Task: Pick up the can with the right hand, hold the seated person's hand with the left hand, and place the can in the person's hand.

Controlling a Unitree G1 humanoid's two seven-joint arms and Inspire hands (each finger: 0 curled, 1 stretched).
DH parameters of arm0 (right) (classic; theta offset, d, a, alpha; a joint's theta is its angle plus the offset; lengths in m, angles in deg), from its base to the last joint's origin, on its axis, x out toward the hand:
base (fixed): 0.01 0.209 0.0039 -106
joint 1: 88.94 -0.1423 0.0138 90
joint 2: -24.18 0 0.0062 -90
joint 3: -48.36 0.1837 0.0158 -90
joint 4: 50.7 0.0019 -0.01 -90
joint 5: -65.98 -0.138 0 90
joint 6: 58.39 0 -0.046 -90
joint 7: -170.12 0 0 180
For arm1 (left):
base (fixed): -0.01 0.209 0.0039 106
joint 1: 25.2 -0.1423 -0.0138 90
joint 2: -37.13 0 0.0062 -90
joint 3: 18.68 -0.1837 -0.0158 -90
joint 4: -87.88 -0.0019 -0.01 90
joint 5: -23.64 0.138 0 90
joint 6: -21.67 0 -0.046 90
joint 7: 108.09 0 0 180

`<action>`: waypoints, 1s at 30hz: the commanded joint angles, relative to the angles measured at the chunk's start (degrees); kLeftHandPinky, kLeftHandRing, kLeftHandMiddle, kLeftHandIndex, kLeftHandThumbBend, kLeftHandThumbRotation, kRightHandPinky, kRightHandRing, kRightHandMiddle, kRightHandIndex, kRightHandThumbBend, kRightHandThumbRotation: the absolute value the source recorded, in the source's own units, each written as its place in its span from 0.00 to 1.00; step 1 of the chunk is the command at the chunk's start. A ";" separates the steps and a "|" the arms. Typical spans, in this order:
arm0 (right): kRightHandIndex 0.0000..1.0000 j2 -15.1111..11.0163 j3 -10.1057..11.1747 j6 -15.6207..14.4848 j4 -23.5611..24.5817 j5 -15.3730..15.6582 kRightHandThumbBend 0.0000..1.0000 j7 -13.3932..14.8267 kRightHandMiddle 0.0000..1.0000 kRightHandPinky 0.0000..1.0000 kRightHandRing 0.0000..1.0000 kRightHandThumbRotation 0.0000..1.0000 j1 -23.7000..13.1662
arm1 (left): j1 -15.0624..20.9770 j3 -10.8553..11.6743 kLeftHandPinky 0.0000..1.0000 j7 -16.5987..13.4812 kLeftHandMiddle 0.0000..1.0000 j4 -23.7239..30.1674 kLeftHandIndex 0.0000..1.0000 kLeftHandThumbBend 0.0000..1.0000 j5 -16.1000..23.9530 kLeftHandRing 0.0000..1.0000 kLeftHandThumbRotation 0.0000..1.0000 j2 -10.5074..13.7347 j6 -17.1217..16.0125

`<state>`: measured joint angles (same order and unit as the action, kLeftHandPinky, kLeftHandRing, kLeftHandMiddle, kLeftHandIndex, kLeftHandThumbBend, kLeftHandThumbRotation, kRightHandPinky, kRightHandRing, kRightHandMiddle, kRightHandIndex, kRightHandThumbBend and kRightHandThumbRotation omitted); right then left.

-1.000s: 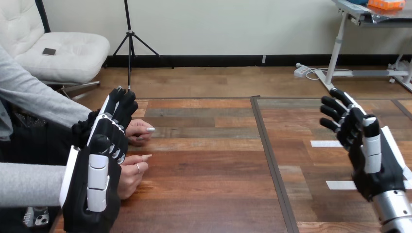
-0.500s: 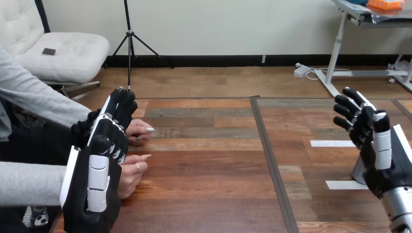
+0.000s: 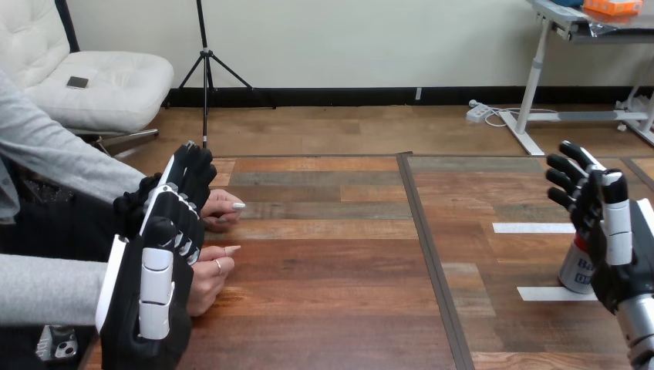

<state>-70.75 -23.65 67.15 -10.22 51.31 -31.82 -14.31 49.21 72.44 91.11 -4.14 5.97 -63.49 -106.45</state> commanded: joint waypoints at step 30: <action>0.90 -3.77 2.15 0.68 -5.47 0.63 0.96 5.26 0.88 0.87 0.90 1.00 -8.00 | 1.49 0.64 1.00 0.11 0.95 2.90 0.95 0.60 -0.17 0.96 1.00 -0.14 -0.14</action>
<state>-72.81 -22.07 67.33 -16.01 51.56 -27.21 -16.60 49.00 72.45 91.02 -3.80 6.14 -63.44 -105.95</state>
